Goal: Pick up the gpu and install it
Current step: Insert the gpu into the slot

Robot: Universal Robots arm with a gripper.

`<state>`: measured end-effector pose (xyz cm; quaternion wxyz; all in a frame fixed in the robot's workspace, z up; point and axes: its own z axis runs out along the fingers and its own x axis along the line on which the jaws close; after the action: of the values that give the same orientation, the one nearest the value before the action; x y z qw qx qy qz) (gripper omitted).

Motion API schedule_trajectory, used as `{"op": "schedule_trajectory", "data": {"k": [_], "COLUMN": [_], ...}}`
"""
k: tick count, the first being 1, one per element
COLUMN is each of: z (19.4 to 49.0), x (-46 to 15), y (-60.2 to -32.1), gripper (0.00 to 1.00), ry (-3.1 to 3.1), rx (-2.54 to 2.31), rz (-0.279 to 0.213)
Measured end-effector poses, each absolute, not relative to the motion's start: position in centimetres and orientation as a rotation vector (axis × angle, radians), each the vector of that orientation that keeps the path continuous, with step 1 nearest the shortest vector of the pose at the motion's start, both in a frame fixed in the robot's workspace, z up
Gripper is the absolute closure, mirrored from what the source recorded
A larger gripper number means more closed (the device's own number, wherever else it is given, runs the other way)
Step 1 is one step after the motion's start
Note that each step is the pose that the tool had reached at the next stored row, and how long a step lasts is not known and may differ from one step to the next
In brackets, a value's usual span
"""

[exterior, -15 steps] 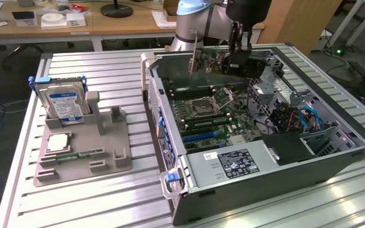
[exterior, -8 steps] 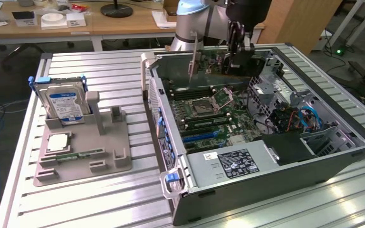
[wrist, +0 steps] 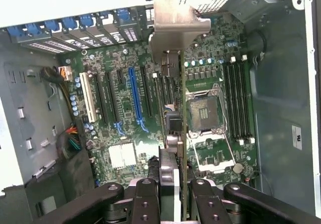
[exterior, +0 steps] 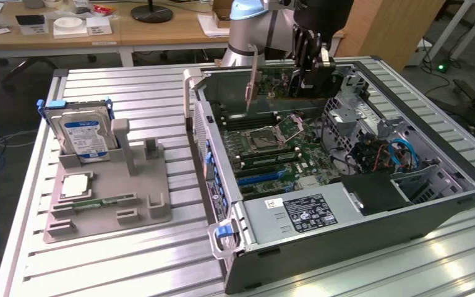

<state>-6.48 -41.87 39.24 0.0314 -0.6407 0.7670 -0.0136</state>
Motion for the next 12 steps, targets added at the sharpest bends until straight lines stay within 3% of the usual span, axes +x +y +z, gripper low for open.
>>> {"op": "schedule_trajectory", "data": {"k": [12], "z": [38.99], "x": [-6.48], "y": [-42.01], "gripper": [0.72], "ry": [2.34], "rx": [-2.0], "rz": [-0.041]}}
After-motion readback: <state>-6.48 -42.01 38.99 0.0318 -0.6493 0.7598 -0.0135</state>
